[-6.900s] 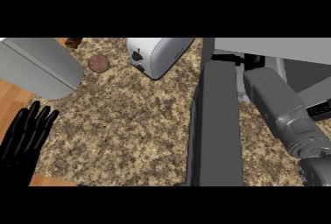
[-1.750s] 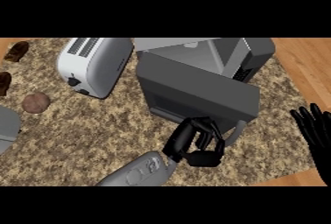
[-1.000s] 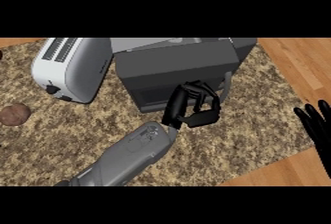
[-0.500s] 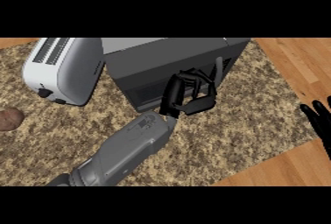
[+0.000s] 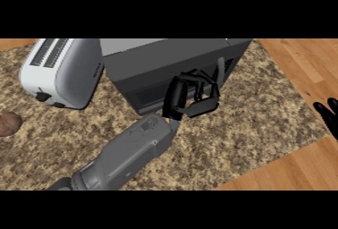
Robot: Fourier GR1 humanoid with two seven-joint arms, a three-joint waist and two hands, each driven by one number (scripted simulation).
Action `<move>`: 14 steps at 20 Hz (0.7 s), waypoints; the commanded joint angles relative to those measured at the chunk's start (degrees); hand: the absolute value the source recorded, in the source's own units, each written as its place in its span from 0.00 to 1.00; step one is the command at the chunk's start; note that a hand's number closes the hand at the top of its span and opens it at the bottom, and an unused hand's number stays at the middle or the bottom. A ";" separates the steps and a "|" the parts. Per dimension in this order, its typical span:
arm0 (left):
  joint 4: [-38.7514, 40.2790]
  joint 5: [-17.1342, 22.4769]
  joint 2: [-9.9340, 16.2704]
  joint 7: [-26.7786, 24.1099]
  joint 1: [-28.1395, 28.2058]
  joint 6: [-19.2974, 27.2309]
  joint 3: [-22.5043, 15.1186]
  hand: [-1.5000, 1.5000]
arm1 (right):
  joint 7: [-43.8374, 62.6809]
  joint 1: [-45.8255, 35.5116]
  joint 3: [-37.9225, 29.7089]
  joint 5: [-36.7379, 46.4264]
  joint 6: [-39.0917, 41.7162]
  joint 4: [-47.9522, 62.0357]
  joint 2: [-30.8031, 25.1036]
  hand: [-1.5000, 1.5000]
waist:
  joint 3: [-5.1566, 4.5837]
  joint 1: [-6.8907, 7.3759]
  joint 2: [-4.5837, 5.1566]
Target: Pick up the milk, place it into the microwave and close the microwave
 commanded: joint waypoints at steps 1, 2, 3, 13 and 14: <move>3.95 1.62 0.02 -0.69 -3.42 -0.90 1.50 1.00 | 0.93 -0.87 -0.25 -1.60 -0.12 -0.30 -0.56 0.00 | 0.03 -0.59 0.77; 4.67 2.10 0.02 -0.57 -3.26 -0.99 1.67 1.00 | 1.42 -0.46 -0.63 -1.95 -0.12 -0.50 -1.07 0.00 | 0.04 -0.51 0.55; 4.65 2.23 0.02 -1.58 -3.09 -1.30 1.64 1.00 | 1.35 -0.67 -0.84 -1.97 -0.32 -0.44 -1.04 0.00 | 0.02 -0.56 0.77; 5.33 4.94 0.02 -4.34 -3.42 -1.33 0.61 1.00 | 3.36 -2.00 -1.75 -5.28 -0.61 -1.26 -2.65 0.00 | 0.06 -1.62 0.91; 5.82 4.96 0.02 -4.36 -4.45 -1.06 1.26 1.00 | 3.82 -1.80 -1.87 -5.10 -0.70 -1.04 -3.05 0.00 | 0.10 -1.29 0.88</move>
